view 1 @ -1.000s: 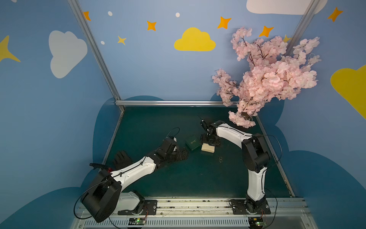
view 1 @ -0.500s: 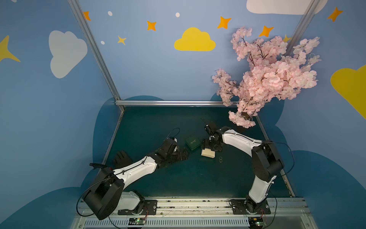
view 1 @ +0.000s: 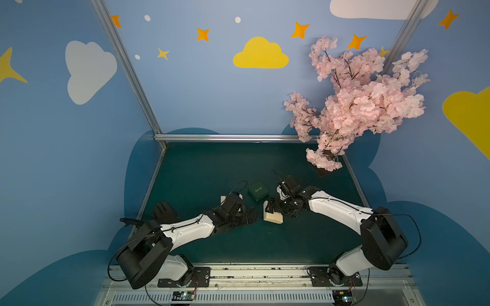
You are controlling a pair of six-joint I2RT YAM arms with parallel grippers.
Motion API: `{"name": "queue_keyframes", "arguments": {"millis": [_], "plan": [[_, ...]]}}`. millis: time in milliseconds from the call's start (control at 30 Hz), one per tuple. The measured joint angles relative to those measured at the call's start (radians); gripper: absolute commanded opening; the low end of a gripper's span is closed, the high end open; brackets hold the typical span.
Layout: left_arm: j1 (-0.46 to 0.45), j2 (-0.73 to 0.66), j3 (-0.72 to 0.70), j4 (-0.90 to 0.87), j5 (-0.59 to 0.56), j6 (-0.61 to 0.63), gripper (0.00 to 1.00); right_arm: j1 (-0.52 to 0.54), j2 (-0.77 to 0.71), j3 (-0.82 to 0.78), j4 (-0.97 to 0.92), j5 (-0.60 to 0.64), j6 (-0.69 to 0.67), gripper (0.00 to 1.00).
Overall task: Take the rings out of the lift-off lid box
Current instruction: Pick up the jewelry box from the center of the board.
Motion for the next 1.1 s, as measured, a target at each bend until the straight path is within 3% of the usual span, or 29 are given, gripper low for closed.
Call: {"name": "queue_keyframes", "arguments": {"millis": [1100], "plan": [[-0.003, 0.089, -0.003, 0.08, 0.005, -0.052, 0.99, 0.021, -0.057, -0.077, 0.127, -0.076, 0.067, 0.82]]}}
